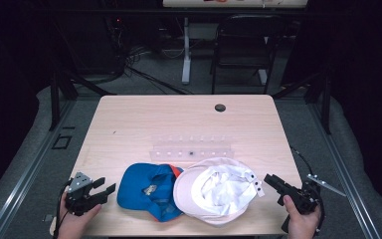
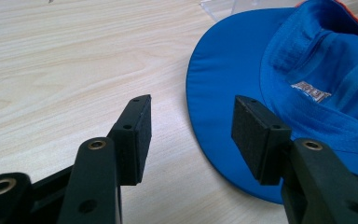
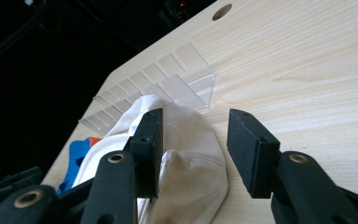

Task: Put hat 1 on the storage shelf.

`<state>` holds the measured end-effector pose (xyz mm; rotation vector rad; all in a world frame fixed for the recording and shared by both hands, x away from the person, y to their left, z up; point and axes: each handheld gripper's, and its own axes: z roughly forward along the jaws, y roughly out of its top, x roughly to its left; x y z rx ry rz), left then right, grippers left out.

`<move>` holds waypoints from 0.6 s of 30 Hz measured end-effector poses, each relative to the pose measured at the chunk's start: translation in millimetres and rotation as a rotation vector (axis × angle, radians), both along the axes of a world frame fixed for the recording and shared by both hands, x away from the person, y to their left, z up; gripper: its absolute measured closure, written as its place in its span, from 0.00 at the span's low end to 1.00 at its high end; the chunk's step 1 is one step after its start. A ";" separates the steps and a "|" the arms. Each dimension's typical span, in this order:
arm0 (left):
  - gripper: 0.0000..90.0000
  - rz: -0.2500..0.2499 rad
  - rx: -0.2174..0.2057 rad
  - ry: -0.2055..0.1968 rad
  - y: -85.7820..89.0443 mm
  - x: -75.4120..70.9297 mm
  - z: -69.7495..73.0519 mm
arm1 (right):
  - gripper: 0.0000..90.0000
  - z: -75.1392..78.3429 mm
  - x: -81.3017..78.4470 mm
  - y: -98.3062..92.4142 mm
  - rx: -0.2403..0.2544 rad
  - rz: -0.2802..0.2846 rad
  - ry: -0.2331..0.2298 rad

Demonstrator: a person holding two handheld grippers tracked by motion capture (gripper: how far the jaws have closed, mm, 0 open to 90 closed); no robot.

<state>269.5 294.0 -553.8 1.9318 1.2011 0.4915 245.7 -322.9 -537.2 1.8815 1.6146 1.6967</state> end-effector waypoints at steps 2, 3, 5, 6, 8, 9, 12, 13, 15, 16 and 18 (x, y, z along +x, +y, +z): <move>0.54 -0.002 -0.002 -0.001 -0.6 -0.2 0.3 | 0.62 3.4 -1.7 1.4 -0.032 0.001 -0.001; 0.54 -0.005 -0.002 -0.002 -0.8 -0.3 0.4 | 0.62 4.4 -1.7 3.8 -0.026 -0.006 -0.011; 0.54 -0.007 -0.002 -0.003 -1.2 -0.8 0.8 | 0.62 7.1 -2.3 5.7 -0.045 0.002 -0.005; 0.54 -0.007 -0.003 -0.005 -1.5 -1.0 0.9 | 0.62 9.0 -2.8 5.9 -0.064 0.011 0.006; 0.54 -0.010 -0.003 -0.005 -1.8 -1.3 1.4 | 0.62 11.2 -1.8 10.2 -0.054 0.009 0.004; 0.54 -0.010 -0.005 -0.006 -2.0 -1.5 1.5 | 0.62 13.3 -1.9 10.8 -0.069 0.014 0.013; 0.54 -0.015 -0.010 -0.003 -2.4 -2.3 2.2 | 0.63 17.9 0.4 14.9 -0.042 0.023 0.012; 0.54 -0.015 -0.012 -0.006 -2.6 -2.6 2.0 | 0.63 19.5 0.9 15.0 -0.049 0.035 0.017; 0.54 -0.014 -0.011 -0.005 -2.6 -3.1 1.9 | 0.64 21.8 2.9 17.5 -0.030 0.039 0.014; 0.54 -0.014 -0.011 -0.003 -2.6 -3.3 1.8 | 0.64 23.7 3.1 17.0 -0.053 0.048 0.022; 0.54 -0.015 -0.010 -0.003 -2.6 -3.4 1.7 | 0.64 26.6 4.3 17.8 -0.052 0.048 0.015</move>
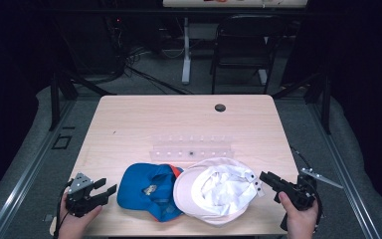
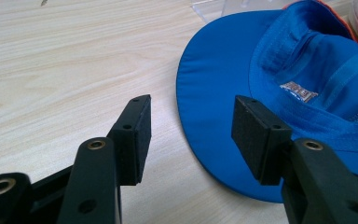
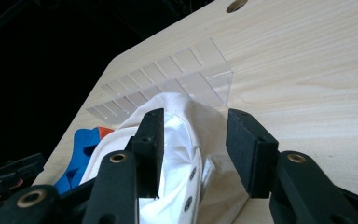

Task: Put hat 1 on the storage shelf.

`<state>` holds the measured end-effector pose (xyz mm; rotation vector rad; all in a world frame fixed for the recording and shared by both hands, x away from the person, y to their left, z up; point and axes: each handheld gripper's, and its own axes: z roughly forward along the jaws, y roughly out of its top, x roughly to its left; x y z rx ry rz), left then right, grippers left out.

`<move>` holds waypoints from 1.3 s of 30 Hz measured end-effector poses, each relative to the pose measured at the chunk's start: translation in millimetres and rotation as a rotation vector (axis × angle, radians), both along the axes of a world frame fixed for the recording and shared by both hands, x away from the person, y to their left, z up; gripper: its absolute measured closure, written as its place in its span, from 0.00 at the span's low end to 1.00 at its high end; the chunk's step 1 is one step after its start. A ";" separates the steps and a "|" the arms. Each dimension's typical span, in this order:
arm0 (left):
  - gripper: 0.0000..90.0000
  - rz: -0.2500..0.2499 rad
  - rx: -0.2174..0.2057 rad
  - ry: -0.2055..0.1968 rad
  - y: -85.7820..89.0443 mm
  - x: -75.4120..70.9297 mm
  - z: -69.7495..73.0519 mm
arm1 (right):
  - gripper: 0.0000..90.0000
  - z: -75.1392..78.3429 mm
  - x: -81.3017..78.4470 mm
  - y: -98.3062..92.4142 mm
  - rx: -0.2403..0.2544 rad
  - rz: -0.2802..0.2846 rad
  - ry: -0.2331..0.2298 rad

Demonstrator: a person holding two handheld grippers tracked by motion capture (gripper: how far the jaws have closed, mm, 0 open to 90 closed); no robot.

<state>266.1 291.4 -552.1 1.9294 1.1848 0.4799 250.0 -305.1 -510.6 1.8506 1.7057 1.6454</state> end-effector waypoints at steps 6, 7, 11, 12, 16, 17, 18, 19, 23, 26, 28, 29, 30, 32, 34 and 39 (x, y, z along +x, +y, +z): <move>0.54 -0.006 0.005 0.001 -1.4 -0.9 0.3 | 0.62 12.3 2.7 2.0 -0.026 0.015 -0.026; 0.54 -0.009 0.013 0.003 -1.4 -0.7 0.6 | 0.62 14.7 3.7 2.4 -0.050 0.028 -0.019; 0.54 -0.021 0.017 0.010 -2.0 -0.7 1.0 | 0.60 22.1 7.5 5.6 -0.131 0.041 -0.010; 0.54 -0.020 0.015 0.011 -2.2 -0.8 0.9 | 0.60 23.6 8.7 6.3 -0.145 0.042 -0.004; 0.54 -0.021 0.015 0.012 -2.0 -0.7 0.7 | 0.59 28.7 13.5 7.6 -0.174 0.063 0.035; 0.54 -0.021 0.015 0.012 -2.1 -0.8 0.8 | 0.59 29.0 15.0 8.9 -0.174 0.067 0.042; 0.54 -0.020 0.015 0.011 -2.1 -0.9 0.7 | 0.59 30.3 17.5 10.7 -0.189 0.085 0.061; 0.54 -0.019 0.014 0.010 -2.2 -0.9 0.7 | 0.59 30.3 17.5 10.7 -0.189 0.085 0.061; 0.54 -0.020 0.014 0.010 -2.3 -0.8 0.6 | 0.59 32.5 22.1 15.0 -0.227 0.117 0.094; 0.53 -0.023 0.019 0.010 -2.3 -0.7 0.7 | 0.59 35.9 25.6 18.8 -0.257 0.150 0.126; 0.53 -0.023 0.014 0.007 -2.6 -0.7 0.4 | 0.59 37.6 28.6 22.1 -0.272 0.169 0.140; 0.53 -0.025 0.015 0.006 -2.5 -0.6 0.5 | 0.59 39.0 30.3 23.5 -0.285 0.182 0.154; 0.53 -0.024 0.014 0.007 -2.5 -0.7 0.5 | 0.59 39.8 31.8 24.3 -0.294 0.190 0.165; 0.53 -0.022 0.016 0.007 -2.6 -0.8 0.7 | 0.59 41.0 34.4 25.8 -0.305 0.199 0.181; 0.53 -0.027 0.019 0.010 -2.4 -0.9 0.9 | 0.59 41.5 37.2 26.8 -0.306 0.204 0.204; 0.54 -0.027 0.015 0.003 -4.2 -0.9 0.2 | 0.57 40.6 44.4 28.3 -0.332 0.221 0.268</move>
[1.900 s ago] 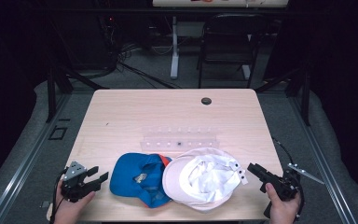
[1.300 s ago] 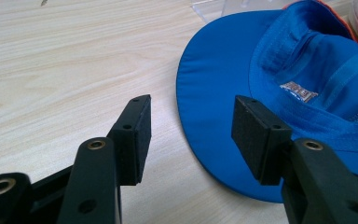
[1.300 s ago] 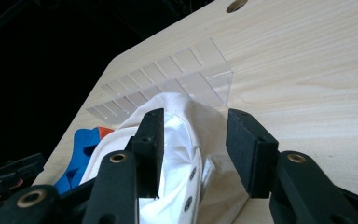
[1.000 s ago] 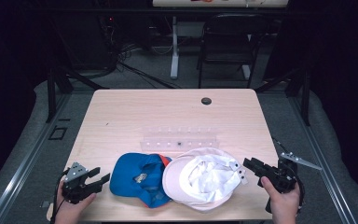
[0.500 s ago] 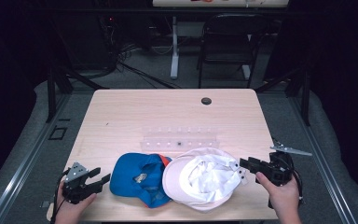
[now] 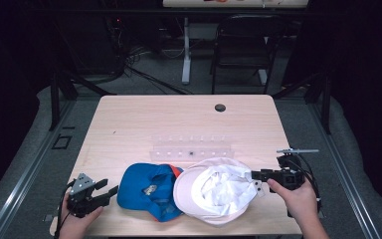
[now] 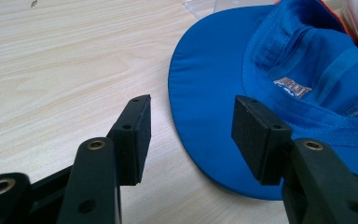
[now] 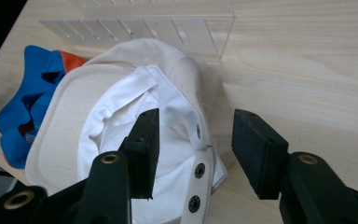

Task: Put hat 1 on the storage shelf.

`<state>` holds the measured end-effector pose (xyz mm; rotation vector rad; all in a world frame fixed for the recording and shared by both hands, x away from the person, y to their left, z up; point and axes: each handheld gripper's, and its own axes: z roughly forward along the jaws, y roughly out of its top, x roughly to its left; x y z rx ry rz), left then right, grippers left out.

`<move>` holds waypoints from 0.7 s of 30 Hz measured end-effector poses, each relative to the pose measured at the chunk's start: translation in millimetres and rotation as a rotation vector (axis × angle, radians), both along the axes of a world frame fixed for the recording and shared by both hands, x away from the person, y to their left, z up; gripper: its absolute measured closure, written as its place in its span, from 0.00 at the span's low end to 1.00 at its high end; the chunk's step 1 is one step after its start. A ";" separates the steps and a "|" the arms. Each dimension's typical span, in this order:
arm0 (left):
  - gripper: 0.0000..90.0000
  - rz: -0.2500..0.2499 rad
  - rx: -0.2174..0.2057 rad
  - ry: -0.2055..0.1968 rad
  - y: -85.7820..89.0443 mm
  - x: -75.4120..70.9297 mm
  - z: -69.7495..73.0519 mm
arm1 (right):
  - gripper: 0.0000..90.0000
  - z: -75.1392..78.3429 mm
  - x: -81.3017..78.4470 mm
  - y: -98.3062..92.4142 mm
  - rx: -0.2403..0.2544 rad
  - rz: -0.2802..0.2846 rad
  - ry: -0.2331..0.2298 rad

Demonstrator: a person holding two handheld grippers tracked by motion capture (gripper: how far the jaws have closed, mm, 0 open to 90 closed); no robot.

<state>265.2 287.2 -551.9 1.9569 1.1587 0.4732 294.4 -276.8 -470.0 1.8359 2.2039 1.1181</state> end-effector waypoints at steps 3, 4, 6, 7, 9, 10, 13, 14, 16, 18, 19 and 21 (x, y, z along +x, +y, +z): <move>0.53 -0.002 0.002 0.000 0.0 0.1 0.0 | 0.56 -1.3 3.0 0.4 -0.006 0.003 0.038; 0.53 -0.001 0.001 0.001 0.0 0.0 -0.1 | 0.56 -2.1 3.8 0.4 -0.006 0.006 0.047; 0.53 -0.001 0.002 0.000 0.5 0.1 0.0 | 0.55 -3.3 5.0 0.0 -0.007 0.010 0.073; 0.53 0.000 0.003 -0.001 0.6 0.2 0.0 | 0.55 -4.4 5.5 0.3 -0.006 0.004 0.083; 0.53 0.001 0.001 -0.001 0.5 0.0 0.0 | 0.55 -6.6 6.5 -0.7 -0.011 0.004 0.103; 0.53 0.001 0.001 0.000 0.5 0.0 0.0 | 0.56 -7.7 6.9 -1.2 -0.014 0.002 0.117; 0.53 -0.001 0.003 0.002 0.4 0.3 -0.2 | 0.59 -11.4 8.3 -2.3 -0.017 -0.007 0.164; 0.53 0.000 0.003 0.003 0.3 0.4 -0.4 | 0.60 -12.9 9.0 -2.2 -0.012 -0.009 0.177; 0.53 0.000 0.004 0.003 0.1 0.6 -0.5 | 0.62 -15.3 10.3 -2.3 -0.005 -0.009 0.196; 0.53 0.000 0.004 0.003 0.0 0.6 -0.5 | 0.64 -18.4 11.8 -1.1 0.007 -0.012 0.208; 0.53 0.000 0.004 0.003 0.0 0.6 -0.5 | 0.64 -19.2 13.0 -1.3 0.006 -0.002 0.220; 0.53 0.000 0.003 0.003 0.3 0.7 -0.5 | 0.64 -21.2 14.6 -0.3 0.010 -0.008 0.231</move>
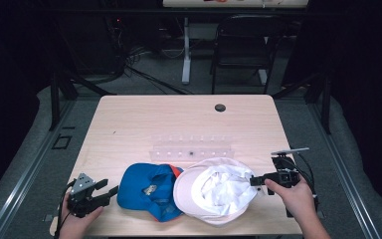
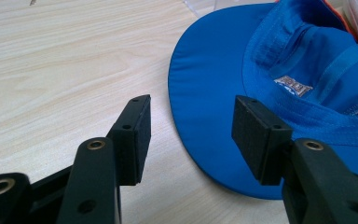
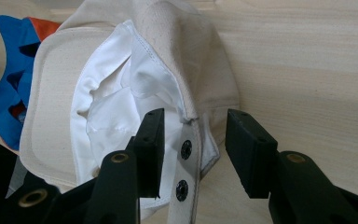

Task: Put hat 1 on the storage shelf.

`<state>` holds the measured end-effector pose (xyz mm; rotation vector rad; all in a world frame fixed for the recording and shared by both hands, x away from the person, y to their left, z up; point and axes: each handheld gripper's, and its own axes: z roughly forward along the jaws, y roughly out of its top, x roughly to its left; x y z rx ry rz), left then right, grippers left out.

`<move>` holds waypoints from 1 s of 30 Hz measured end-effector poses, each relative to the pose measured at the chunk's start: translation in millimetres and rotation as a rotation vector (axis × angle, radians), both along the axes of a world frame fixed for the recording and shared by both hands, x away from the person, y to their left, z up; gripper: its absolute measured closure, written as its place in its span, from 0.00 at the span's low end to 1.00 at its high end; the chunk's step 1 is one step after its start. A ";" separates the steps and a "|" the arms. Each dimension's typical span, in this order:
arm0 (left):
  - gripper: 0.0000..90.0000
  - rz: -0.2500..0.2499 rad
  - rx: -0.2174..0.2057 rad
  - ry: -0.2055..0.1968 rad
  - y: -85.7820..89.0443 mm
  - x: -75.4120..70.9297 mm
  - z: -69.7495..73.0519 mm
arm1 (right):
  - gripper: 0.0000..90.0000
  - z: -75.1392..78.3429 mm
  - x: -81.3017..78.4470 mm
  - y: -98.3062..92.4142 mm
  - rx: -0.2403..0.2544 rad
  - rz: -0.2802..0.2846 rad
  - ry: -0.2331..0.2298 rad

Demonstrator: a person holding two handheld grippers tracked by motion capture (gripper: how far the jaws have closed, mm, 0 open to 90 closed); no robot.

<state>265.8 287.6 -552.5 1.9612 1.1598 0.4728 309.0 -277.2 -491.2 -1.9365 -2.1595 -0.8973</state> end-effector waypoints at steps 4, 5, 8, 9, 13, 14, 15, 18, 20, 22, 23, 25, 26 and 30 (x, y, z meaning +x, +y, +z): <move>0.53 0.002 -0.002 0.001 0.7 0.0 -0.1 | 0.66 -5.1 2.1 3.3 -0.002 0.012 0.025; 0.53 0.002 -0.003 0.001 0.7 -0.1 0.0 | 0.67 -6.5 2.1 4.5 -0.003 0.011 0.029; 0.53 0.002 -0.004 0.000 0.4 -0.2 -0.1 | 0.67 -10.1 2.4 6.5 -0.004 0.021 0.045; 0.53 0.002 -0.004 0.000 0.4 -0.2 -0.1 | 0.68 -11.2 2.4 7.2 -0.003 0.023 0.049; 0.53 0.002 -0.003 0.000 0.5 -0.2 -0.1 | 0.74 -13.3 2.5 9.9 -0.015 0.024 0.061; 0.53 0.002 -0.003 0.000 0.6 -0.1 0.0 | 0.76 -12.8 2.9 9.9 -0.028 0.034 0.068; 0.53 0.002 -0.002 0.000 0.7 -0.1 0.0 | 0.78 -12.7 2.9 10.3 -0.032 0.037 0.070; 0.53 0.001 0.000 0.002 0.8 0.0 -0.2 | 0.82 -11.0 2.9 11.9 -0.054 0.047 0.081; 0.53 0.001 0.000 0.001 0.6 0.0 -0.2 | 0.83 -9.5 2.7 12.7 -0.069 0.061 0.085; 0.53 0.002 -0.001 0.000 0.5 -0.1 -0.2 | 0.85 -8.6 2.4 14.4 -0.081 0.069 0.087; 0.53 0.002 -0.002 0.000 0.5 -0.2 -0.2 | 0.85 -8.5 1.6 16.2 -0.085 0.056 0.084; 0.53 -0.001 0.003 0.006 1.2 -0.3 0.5 | 0.87 -7.7 1.4 16.8 -0.108 0.070 0.091; 0.53 -0.003 0.005 0.004 1.4 -0.1 0.5 | 0.88 -7.5 1.4 17.4 -0.100 0.073 0.100; 0.53 -0.003 0.007 0.004 1.7 0.0 0.5 | 0.89 -7.9 1.6 18.1 -0.079 0.047 0.142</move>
